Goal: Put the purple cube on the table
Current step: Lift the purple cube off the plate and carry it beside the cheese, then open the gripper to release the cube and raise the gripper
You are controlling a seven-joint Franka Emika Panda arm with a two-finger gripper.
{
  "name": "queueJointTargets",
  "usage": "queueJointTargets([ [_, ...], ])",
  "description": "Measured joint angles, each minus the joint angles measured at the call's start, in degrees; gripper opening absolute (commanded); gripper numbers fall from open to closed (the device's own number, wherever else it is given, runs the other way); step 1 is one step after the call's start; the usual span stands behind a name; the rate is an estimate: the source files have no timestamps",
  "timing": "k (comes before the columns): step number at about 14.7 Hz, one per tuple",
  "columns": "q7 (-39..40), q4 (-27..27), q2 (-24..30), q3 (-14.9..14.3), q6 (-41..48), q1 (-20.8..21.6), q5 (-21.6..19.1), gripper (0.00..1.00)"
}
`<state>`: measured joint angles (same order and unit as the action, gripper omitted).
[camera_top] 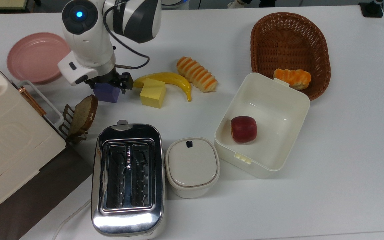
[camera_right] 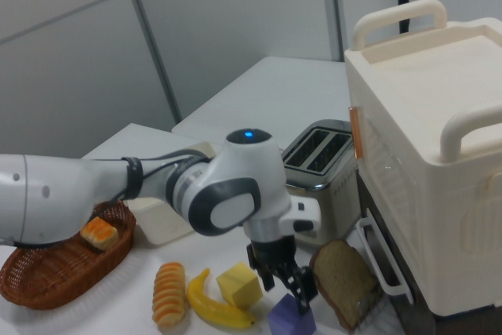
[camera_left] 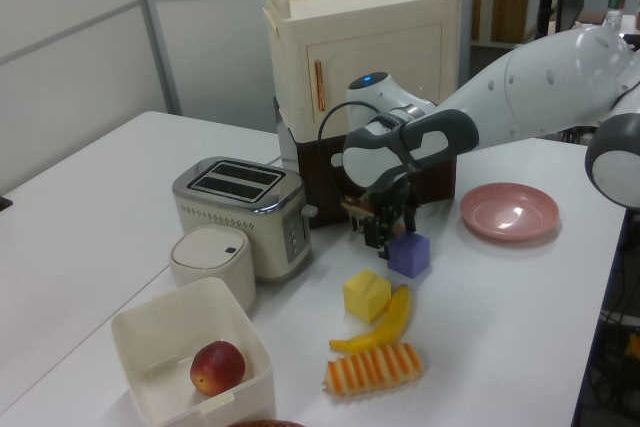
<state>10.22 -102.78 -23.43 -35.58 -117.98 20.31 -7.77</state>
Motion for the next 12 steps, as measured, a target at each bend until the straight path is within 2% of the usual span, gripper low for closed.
queueJointTargets([
  [2,-3.38,0.74,2.40,1.76,0.98,-0.20,1.19,1.00],
  [4,-9.65,1.62,6.24,6.20,3.64,-1.70,6.75,1.00],
  [6,-15.44,2.87,10.04,14.33,7.69,-6.02,11.00,1.00],
  [7,-17.57,3.98,12.35,20.62,11.50,-9.95,12.08,1.00],
  [9,-18.28,5.57,15.00,27.63,17.42,-14.64,12.29,1.00],
  [12,-18.30,6.93,16.74,32.01,20.55,-17.90,12.29,1.00],
])
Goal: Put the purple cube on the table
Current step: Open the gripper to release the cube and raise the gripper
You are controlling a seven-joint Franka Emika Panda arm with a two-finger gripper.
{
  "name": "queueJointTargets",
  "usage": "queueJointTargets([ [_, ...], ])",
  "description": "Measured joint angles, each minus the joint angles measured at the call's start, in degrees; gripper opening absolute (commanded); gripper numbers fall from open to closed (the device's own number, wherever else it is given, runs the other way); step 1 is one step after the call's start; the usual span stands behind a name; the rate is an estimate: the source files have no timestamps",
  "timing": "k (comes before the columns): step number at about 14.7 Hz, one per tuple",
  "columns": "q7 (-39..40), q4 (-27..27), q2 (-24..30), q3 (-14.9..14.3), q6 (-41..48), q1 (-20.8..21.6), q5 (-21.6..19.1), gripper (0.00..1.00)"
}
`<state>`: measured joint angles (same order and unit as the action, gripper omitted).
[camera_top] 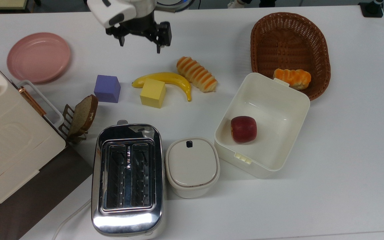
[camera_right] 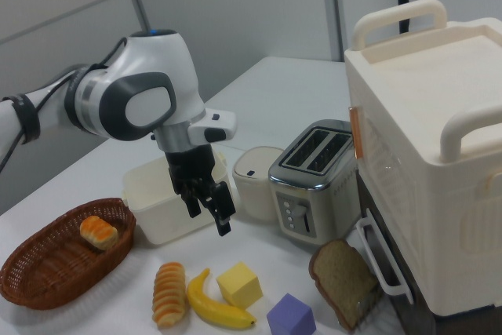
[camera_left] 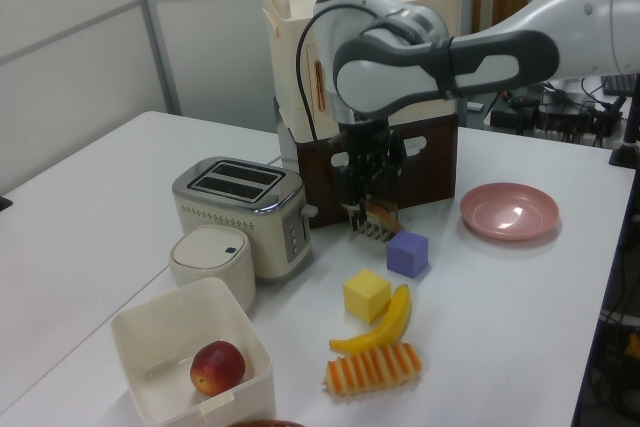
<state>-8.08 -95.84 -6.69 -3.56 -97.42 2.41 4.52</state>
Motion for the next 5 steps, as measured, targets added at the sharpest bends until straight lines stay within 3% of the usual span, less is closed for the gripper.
queueJointTargets([
  [5,0.00,0.34,-0.26,0.76,0.09,-0.87,-0.06,1.00],
])
